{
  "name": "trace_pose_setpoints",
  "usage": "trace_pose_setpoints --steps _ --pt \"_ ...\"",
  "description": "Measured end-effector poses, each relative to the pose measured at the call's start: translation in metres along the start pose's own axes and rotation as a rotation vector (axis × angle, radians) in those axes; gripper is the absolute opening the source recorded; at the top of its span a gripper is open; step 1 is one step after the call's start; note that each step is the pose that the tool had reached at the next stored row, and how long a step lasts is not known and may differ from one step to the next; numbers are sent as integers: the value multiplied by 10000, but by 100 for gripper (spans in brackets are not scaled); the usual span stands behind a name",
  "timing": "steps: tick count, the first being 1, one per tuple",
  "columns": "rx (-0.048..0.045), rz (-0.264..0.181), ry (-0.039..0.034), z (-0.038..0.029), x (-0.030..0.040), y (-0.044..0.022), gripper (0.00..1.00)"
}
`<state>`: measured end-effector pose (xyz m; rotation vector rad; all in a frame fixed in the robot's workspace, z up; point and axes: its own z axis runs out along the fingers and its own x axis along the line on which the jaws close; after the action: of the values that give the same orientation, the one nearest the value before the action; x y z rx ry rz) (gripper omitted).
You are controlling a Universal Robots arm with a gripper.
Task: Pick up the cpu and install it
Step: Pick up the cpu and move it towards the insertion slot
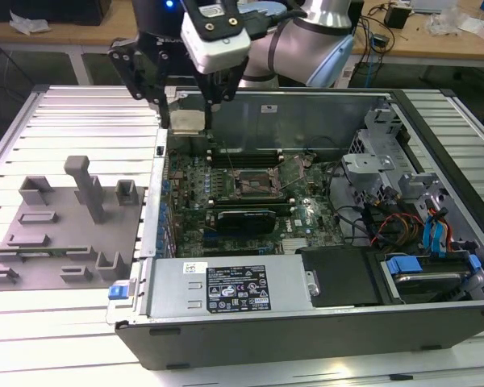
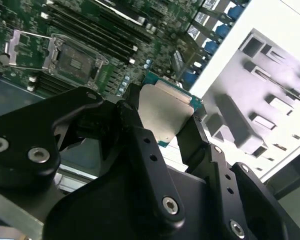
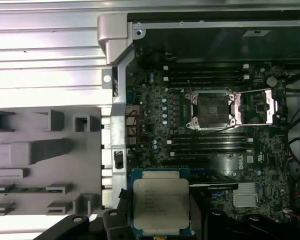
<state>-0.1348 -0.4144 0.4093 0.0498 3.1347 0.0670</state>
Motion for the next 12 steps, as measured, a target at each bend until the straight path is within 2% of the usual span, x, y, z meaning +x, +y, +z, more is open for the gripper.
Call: trace_pose_setpoints --steps 4,6,12 --pt "0 0 2 1 -112 3 55" --pt "0 -1 3 1 -204 6 55" --pt "0 -1 3 2 -328 10 55"
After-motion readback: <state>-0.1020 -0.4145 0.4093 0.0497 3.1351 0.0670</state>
